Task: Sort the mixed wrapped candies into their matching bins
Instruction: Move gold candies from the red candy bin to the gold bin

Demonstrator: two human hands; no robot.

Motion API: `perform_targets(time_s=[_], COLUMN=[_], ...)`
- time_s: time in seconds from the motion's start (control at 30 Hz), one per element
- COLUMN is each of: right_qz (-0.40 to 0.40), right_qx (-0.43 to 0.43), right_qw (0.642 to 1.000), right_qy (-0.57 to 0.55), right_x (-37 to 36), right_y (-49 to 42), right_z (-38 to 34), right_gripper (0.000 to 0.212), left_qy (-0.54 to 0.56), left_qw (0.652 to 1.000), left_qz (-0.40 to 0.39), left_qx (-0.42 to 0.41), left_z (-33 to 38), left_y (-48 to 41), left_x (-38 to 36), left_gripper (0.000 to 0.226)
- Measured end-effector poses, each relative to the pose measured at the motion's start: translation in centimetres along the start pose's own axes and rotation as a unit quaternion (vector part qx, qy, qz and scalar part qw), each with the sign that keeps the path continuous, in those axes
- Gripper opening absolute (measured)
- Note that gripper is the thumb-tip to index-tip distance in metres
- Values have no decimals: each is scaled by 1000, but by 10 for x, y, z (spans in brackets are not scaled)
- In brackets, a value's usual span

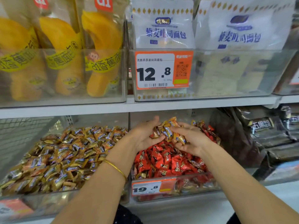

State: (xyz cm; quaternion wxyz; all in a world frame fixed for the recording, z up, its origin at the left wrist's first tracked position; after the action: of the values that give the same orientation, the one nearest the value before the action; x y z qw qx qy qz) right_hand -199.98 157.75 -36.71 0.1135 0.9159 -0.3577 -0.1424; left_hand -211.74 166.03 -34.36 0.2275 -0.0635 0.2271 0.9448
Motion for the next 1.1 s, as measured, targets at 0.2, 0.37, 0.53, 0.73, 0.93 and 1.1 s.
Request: perform_targets(time_s=[0.2, 0.37, 0.53, 0.73, 0.93, 1.1], right_qz=[8, 18, 14, 33, -4, -70], right_qx=[24, 5, -40, -52, -74, -77], right_qw=[996, 998, 999, 996, 994, 992], right_qy=[86, 62, -25, -69, -82, -74], right_x=[6, 7, 9, 17, 21, 6], right_y=[-9, -15, -20, -19, -5, 15], right_z=[-2, 1, 3, -3, -8, -6], right_gripper=[20, 19, 18, 18, 14, 12], left_qy=[8, 40, 30, 33, 58, -5], left_qw=[998, 996, 998, 998, 996, 993], left_qz=[47, 19, -28, -3, -18, -68], left_qx=[35, 71, 47, -44, -60, -94], left_z=[-5, -9, -10, -7, -1, 7], left_y=[-5, -12, -10, -13, 1, 32], left_x=[-8, -8, -9, -14, -4, 29], left_gripper=[57, 56, 35, 34, 34, 38])
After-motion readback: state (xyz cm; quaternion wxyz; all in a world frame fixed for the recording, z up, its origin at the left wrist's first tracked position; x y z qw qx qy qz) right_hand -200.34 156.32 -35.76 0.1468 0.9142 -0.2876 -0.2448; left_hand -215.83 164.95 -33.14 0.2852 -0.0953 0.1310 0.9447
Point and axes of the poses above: each hand's wrist, its own y-axis away from the middle knuckle, its own x-axis out of the back of the hand, z = x × y, the point moved 2 cm from there along -y, towards the middle knuckle, and after that the axes turned 13 degrees about z, right-handed, at the moved point
